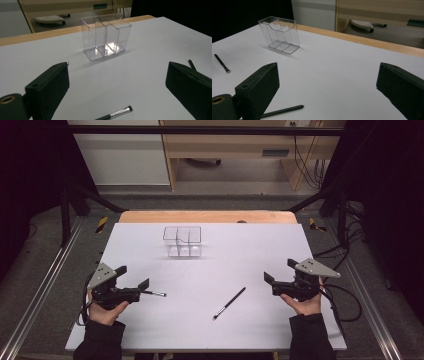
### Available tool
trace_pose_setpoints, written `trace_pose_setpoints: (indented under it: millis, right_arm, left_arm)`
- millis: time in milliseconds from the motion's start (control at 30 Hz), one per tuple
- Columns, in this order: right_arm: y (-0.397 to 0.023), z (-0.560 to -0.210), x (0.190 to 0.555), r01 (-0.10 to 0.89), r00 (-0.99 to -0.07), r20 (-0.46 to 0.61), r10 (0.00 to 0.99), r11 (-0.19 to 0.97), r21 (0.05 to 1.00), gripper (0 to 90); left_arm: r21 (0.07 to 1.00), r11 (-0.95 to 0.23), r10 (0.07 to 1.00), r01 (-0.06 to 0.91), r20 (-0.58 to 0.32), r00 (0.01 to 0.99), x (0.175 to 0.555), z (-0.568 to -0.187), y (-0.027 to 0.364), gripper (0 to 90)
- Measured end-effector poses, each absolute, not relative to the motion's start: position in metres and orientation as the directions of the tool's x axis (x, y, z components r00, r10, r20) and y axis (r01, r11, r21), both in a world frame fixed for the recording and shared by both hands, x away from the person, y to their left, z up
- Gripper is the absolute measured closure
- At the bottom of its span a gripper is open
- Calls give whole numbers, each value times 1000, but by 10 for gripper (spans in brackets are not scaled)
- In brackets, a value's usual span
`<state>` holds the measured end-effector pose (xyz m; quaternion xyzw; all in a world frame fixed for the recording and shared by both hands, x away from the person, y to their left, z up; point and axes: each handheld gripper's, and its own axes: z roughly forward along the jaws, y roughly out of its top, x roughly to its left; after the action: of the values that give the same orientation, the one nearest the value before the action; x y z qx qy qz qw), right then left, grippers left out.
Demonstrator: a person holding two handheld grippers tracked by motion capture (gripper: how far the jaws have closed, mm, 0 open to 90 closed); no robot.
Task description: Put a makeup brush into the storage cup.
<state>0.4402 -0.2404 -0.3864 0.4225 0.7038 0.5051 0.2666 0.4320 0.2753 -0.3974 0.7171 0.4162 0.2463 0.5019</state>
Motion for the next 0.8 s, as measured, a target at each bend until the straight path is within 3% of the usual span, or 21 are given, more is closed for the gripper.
trace_pose_setpoints:
  millis: [333,800]
  right_arm:
    - [-242,-381,436,318,-501,41,864,140,938,55]
    - [-224,-382,436,334,-582,26,812,211,919,59]
  left_arm:
    - [920,-161,842,357,-61,536,431,-398,273,43]
    - [915,-175,839,364,-54,541,431,-400,268,43]
